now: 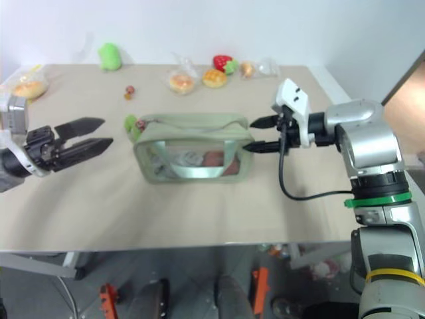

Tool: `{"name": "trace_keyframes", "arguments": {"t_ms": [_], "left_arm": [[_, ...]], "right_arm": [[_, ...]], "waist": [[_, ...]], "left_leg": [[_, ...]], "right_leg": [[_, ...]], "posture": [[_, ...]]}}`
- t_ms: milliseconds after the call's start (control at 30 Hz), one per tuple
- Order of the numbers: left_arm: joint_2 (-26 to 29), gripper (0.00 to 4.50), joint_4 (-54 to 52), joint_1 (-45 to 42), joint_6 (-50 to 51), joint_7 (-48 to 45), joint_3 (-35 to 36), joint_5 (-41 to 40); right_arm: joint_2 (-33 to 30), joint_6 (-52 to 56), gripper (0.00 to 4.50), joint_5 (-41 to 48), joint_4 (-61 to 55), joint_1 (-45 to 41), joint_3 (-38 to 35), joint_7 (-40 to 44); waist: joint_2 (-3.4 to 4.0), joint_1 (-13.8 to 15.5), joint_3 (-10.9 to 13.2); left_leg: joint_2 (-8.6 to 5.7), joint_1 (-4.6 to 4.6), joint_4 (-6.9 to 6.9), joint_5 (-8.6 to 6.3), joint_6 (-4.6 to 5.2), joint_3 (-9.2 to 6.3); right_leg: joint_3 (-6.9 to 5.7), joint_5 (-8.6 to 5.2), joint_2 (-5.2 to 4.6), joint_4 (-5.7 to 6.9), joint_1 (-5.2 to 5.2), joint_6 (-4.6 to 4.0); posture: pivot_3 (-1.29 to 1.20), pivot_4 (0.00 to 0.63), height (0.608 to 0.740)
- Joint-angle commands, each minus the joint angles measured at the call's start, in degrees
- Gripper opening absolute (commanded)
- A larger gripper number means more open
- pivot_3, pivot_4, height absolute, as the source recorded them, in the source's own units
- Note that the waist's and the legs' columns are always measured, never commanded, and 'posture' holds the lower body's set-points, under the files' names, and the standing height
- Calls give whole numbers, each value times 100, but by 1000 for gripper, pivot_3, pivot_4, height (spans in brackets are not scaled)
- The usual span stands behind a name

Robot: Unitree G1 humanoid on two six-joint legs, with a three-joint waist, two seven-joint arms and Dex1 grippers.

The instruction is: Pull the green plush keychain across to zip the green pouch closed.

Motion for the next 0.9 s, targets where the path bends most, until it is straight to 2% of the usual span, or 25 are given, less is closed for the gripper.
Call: {"name": "trace_keyframes", "arguments": {"t_ms": [33,233,333,567,600,900], "left_arm": [[-56,4500,-347,-344,34,-95,-221,-164],[-114,4500,-389,-537,46,-186,-431,-132],[-96,4500,-331,-547,21,-210,-422,-89],[-26,4500,-76,-423,-76,-146,-237,124],[-21,4500,16,-404,-111,-117,-198,185],[-123,4500,767,-174,-278,184,-391,935]], "right_arm": [[-9,56,3394,82,-238,18,-25,15],[2,119,3394,82,-359,77,-7,6],[43,137,2595,72,-312,55,-21,-76],[70,141,183,126,-413,93,-15,-43],[83,144,42,129,-424,97,-10,-43],[153,276,42,92,-424,91,27,-160]], "waist": [[0,6,0],[0,5,0],[0,5,0],[0,10,0],[0,9,0],[1,2,0]], "left_leg": [[0,0,0,0,0,-1],[0,2,0,0,0,0],[0,2,0,0,0,-1],[0,1,4,0,0,-1],[0,2,4,0,0,-1],[1,3,3,0,0,0]], "right_leg": [[0,0,0,0,0,0],[2,4,1,0,0,6],[2,4,3,1,0,6],[2,4,2,1,2,6],[2,4,3,1,2,5],[4,5,4,1,1,4]], "posture": [[0,150,740],[0,150,740],[0,150,740],[0,150,740],[0,150,740],[0,150,740]]}}
